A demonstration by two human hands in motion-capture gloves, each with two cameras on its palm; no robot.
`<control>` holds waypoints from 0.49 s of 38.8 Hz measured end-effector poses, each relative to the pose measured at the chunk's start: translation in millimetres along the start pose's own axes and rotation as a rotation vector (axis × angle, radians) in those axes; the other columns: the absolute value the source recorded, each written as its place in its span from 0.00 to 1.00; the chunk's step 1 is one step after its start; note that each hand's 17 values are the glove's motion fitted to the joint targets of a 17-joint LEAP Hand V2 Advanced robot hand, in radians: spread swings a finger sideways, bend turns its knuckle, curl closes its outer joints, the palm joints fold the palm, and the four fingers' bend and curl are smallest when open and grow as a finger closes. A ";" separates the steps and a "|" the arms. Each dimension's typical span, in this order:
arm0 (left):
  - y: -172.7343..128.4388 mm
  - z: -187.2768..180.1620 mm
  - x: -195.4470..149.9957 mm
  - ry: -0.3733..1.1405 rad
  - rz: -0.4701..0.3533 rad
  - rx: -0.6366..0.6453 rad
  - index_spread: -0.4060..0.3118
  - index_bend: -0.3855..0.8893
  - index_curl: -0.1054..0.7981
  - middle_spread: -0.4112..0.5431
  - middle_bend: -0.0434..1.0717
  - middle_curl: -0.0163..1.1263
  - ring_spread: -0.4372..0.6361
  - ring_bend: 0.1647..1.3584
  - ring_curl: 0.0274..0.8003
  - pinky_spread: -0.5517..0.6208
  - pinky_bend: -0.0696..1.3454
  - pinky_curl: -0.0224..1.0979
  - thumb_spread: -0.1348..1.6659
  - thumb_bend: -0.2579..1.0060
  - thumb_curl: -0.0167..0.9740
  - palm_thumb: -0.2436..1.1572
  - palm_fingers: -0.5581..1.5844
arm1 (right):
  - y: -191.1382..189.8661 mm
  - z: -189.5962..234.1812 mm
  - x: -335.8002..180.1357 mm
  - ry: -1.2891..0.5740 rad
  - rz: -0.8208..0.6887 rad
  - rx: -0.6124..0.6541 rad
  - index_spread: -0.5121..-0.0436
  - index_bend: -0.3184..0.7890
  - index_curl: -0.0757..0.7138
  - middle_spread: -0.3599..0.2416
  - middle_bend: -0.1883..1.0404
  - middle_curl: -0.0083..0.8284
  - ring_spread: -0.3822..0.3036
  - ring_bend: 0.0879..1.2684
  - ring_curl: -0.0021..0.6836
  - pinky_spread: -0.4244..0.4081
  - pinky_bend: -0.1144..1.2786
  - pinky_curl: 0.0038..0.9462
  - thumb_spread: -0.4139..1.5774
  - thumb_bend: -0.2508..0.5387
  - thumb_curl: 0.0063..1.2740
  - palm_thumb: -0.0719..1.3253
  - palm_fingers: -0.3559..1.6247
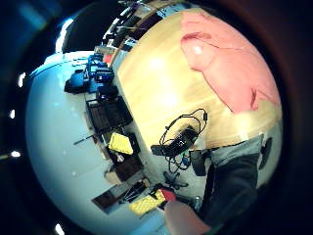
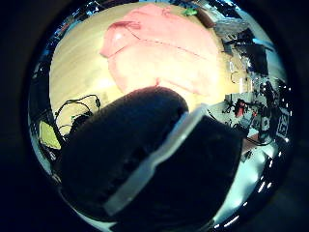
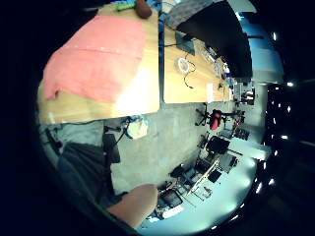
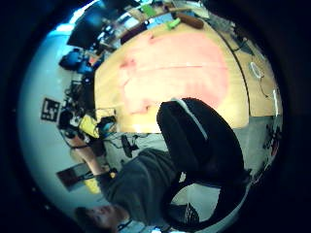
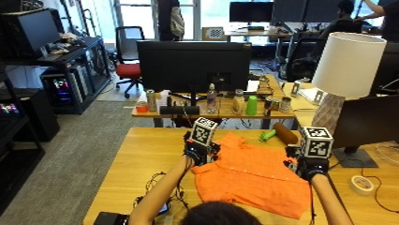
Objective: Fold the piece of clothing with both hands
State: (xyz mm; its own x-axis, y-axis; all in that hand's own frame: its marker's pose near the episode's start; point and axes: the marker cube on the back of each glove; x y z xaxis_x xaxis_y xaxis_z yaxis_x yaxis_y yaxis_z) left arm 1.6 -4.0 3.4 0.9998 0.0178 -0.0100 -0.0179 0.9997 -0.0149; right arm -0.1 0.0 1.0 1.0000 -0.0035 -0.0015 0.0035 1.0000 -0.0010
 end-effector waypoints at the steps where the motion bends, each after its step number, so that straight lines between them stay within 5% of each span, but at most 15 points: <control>1: 0.0 0.0 0.3 0.000 0.001 0.001 0.51 0.39 0.15 0.51 0.16 0.03 0.55 0.21 0.05 0.64 0.27 0.07 0.27 0.15 0.02 0.11 0.34 | 0.7 -0.2 -0.2 -0.001 0.000 0.000 0.69 0.42 0.14 0.54 0.32 0.07 0.59 0.20 0.08 0.62 0.37 0.09 0.42 0.57 0.03 0.27 0.38; 8: 4.0 0.3 4.0 -0.001 0.005 0.012 0.47 0.41 0.21 0.57 0.19 0.09 0.67 0.30 0.16 0.76 0.31 0.15 0.44 0.15 0.04 0.11 0.31 | 8.7 -2.4 -1.8 -0.008 -0.009 -0.015 0.45 0.41 0.25 0.50 0.31 0.16 0.62 0.24 0.22 0.69 0.41 0.20 0.63 0.60 0.06 0.31 0.35; 19: 1.9 4.1 1.5 0.016 0.004 0.031 0.45 0.42 0.28 0.60 0.20 0.15 0.74 0.35 0.21 0.83 0.33 0.20 0.54 0.15 0.07 0.11 0.28 | 9.8 -4.8 -1.3 -0.007 -0.016 -0.009 0.33 0.42 0.32 0.48 0.31 0.25 0.64 0.26 0.29 0.73 0.42 0.26 0.78 0.55 0.08 0.33 0.33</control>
State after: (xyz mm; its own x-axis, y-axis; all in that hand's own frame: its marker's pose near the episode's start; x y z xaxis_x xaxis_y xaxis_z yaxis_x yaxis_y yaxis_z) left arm 3.1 -2.0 7.4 0.9994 0.0214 -0.0258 -0.0210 0.9997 0.0159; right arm -1.4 9.8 -3.8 0.9998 -0.0197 0.0053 0.0197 0.9998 -0.0099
